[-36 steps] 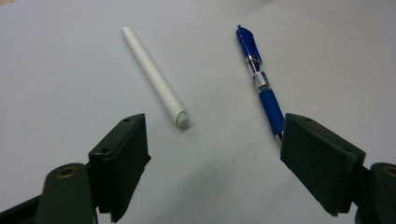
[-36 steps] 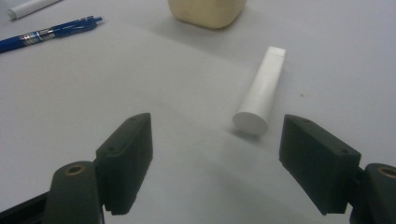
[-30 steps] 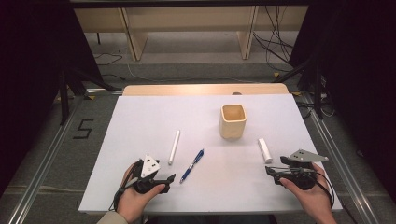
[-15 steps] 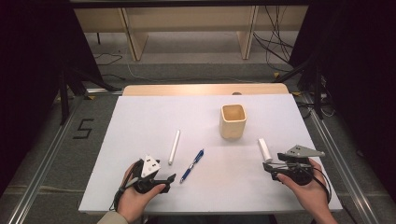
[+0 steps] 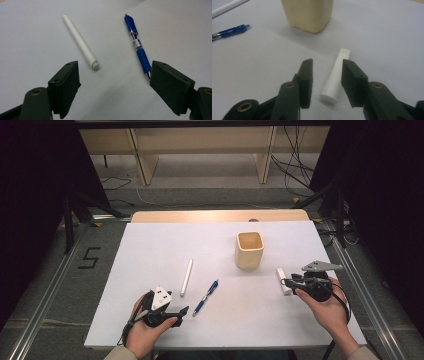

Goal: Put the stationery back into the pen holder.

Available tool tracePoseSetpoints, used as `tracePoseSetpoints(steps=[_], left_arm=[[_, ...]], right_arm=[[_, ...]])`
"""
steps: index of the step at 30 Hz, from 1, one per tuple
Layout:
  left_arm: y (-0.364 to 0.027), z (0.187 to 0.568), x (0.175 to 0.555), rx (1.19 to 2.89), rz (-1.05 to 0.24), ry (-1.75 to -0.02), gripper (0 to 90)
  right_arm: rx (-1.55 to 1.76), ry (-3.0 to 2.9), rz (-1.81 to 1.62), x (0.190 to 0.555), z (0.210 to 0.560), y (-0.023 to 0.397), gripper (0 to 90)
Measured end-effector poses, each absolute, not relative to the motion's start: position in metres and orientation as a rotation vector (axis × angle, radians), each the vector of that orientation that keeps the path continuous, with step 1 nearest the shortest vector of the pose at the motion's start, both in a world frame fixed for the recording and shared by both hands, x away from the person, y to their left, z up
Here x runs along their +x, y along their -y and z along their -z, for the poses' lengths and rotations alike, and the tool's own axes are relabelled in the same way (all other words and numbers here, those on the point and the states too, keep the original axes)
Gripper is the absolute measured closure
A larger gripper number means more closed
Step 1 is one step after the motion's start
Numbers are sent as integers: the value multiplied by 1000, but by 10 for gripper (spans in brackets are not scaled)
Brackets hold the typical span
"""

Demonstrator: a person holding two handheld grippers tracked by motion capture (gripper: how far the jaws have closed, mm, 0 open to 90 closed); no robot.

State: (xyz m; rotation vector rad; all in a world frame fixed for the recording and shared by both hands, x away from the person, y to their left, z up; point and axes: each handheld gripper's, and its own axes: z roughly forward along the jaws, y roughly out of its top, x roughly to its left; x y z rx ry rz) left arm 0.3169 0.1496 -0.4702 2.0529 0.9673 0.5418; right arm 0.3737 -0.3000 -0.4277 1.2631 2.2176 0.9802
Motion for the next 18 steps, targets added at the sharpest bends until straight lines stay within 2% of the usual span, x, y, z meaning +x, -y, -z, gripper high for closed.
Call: tracePoseSetpoints(steps=[4, 5, 8, 18], left_arm=[[-149, 470, 317, 2052, -537, -970, 237], [-149, 470, 317, 2052, -537, -970, 237], [-149, 471, 317, 2053, -537, -970, 237], [-150, 471, 318, 2063, -535, -964, 238]], right_arm=[[1248, -2241, -962, 388, 425, 299, 785], [1248, -2241, -962, 388, 425, 299, 785], [1253, -2315, -940, 410, 425, 298, 879], [1294, -2434, -800, 459, 434, 284, 900]])
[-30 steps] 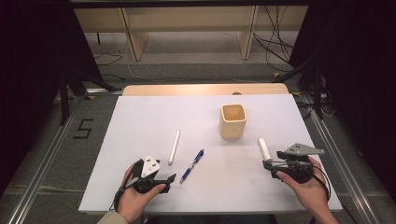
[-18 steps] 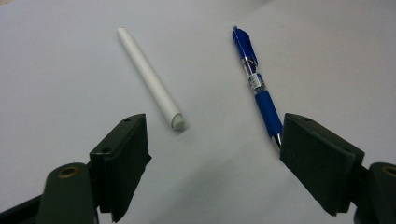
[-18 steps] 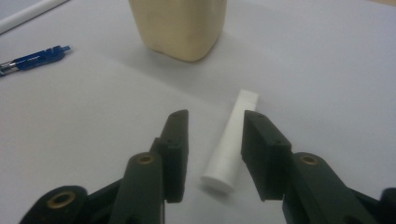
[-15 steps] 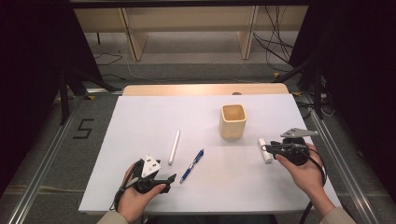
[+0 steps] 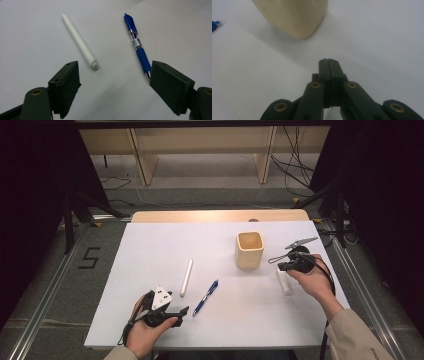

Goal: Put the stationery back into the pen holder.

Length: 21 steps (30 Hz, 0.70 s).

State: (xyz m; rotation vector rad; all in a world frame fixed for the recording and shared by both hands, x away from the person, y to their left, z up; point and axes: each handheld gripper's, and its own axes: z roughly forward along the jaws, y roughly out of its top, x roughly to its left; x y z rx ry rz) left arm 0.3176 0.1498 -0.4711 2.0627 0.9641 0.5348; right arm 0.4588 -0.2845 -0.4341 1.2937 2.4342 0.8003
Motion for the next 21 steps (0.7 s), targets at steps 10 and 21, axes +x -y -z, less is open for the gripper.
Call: tracePoseSetpoints(steps=[10, 21], left_arm=[[-149, 471, 318, 2063, -534, -962, 239], [-149, 471, 318, 2064, -532, -957, 239]], right_arm=[[1321, -2484, -734, 477, 444, 275, 900], [1318, -2515, -690, 483, 453, 270, 900]])
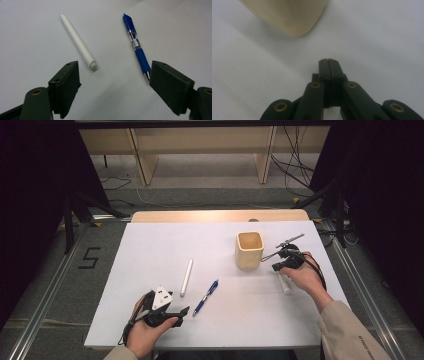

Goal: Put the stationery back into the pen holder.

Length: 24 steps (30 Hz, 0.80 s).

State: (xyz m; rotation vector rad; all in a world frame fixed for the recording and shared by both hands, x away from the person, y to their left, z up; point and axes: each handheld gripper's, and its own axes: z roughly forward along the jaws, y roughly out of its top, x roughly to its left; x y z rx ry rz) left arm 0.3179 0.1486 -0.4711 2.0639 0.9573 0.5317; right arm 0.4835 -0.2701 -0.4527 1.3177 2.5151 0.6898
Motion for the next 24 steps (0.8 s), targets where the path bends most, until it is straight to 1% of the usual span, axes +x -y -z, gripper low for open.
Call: tracePoseSetpoints(steps=[24], left_arm=[[-148, 471, 318, 2062, -530, -956, 239]], right_arm=[[1336, -2528, -636, 491, 453, 269, 900]])
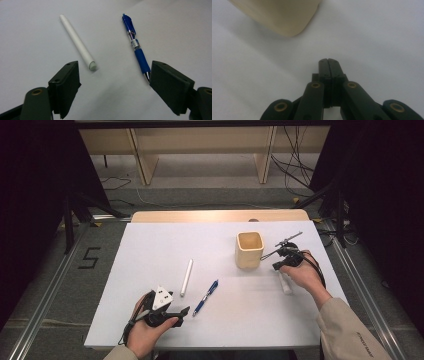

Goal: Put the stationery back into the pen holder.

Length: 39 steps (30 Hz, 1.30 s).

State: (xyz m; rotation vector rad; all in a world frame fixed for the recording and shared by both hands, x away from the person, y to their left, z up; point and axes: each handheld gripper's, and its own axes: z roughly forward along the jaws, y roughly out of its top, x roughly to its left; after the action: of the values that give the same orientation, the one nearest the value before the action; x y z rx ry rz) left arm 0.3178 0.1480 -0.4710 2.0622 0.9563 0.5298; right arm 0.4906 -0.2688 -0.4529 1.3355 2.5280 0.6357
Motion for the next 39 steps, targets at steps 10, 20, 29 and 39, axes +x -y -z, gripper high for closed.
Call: tracePoseSetpoints(steps=[10, 20, 29, 39], left_arm=[[-148, 471, 318, 2061, -530, -956, 240], [-148, 471, 317, 2061, -529, -959, 240], [-149, 471, 317, 2062, -532, -955, 240], [-148, 471, 317, 2061, -529, -956, 240]], right_arm=[[1348, -2523, -601, 492, 454, 271, 900], [1385, -2518, -541, 492, 455, 280, 900], [1440, -2503, -504, 490, 455, 292, 900], [1463, -2502, -488, 486, 456, 304, 900]])
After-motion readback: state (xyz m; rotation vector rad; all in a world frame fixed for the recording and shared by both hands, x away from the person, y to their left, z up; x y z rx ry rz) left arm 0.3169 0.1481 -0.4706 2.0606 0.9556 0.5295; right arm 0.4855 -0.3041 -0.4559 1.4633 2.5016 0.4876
